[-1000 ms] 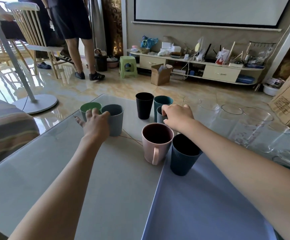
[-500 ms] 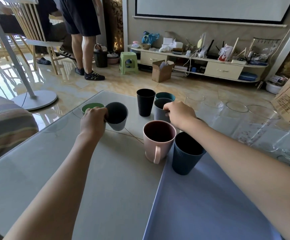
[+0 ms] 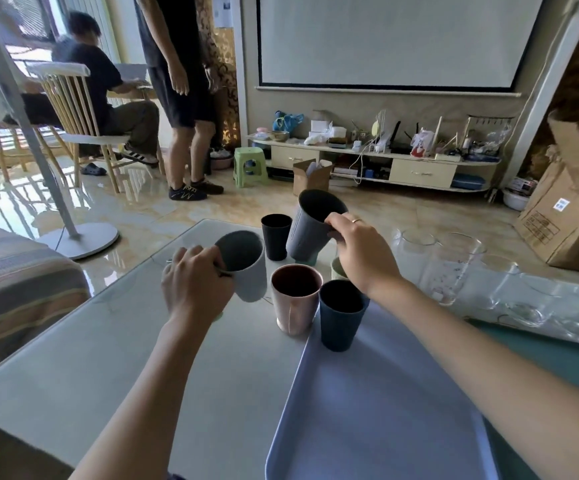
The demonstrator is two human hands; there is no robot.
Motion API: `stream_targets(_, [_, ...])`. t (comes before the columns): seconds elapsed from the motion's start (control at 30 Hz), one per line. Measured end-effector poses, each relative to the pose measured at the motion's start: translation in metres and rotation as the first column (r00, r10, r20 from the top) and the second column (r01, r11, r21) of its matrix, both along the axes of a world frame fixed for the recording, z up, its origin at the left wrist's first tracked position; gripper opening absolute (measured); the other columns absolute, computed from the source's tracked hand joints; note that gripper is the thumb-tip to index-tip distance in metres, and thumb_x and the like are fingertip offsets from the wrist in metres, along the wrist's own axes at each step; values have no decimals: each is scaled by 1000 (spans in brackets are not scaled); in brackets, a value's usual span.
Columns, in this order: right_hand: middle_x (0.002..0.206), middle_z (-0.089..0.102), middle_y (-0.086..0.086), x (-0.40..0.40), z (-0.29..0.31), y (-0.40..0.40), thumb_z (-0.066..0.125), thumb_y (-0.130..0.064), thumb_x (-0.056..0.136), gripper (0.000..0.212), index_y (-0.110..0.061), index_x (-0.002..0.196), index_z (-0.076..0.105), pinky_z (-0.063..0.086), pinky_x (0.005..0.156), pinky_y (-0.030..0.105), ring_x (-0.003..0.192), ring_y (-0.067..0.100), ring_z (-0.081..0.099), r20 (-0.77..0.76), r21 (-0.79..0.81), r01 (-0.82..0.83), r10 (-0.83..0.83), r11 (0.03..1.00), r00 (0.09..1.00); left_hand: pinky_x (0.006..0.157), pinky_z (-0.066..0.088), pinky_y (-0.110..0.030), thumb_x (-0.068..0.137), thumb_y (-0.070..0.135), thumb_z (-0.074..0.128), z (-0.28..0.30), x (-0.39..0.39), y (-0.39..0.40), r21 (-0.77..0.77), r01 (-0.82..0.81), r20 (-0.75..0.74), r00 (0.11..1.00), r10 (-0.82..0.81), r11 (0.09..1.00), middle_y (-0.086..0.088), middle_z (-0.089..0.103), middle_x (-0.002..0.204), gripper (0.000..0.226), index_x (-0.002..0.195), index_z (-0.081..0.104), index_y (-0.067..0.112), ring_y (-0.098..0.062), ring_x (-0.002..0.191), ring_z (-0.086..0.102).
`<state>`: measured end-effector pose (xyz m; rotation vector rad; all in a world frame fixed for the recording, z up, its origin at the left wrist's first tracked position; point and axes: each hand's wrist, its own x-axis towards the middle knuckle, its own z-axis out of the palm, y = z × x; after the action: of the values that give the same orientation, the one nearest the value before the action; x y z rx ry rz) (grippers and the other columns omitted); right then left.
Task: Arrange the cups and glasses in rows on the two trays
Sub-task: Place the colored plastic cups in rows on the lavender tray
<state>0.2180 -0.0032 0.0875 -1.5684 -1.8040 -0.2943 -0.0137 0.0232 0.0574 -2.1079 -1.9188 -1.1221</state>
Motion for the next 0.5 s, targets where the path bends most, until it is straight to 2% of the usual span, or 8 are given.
stream_targets(0.13, [107,65,10,0,10,-53,52,3,89,29,-8,115,60,51,75,37,95,27,62,-65,3,-93,93,996,993,70,33,-31,74,9,60,11,8,-41,14,27,36,999,-27,1000,-9,66,94,10,82,66,11,-31,97,53])
stream_targets(0.27, [98,63,6,4,3,-101,52,-2,91,21,-11,108,60,50,73,40,89,25,60,-83,-56,-173,168,983,982,69,30,-30,71,8,62,9,5,-62,46,108,-72,992,-105,993,-8,67,86,7,77,64,11,-32,91,55])
stream_targets(0.37, [96,61,1,11,-16,-123,52,-3,91,20,-18,104,57,49,71,40,86,23,58,-28,-171,-159,156,972,987,66,31,-29,69,11,57,3,1,-72,56,166,-163,974,-155,984,-6,66,79,7,72,63,11,-32,84,57])
stream_targets(0.5, [100,58,0,13,-41,-134,46,-7,93,19,-20,103,55,49,75,42,93,22,55,-17,-349,-142,145,926,989,64,32,-27,59,17,46,-2,0,-80,60,231,-236,949,-210,971,0,63,70,17,66,61,13,-30,75,56])
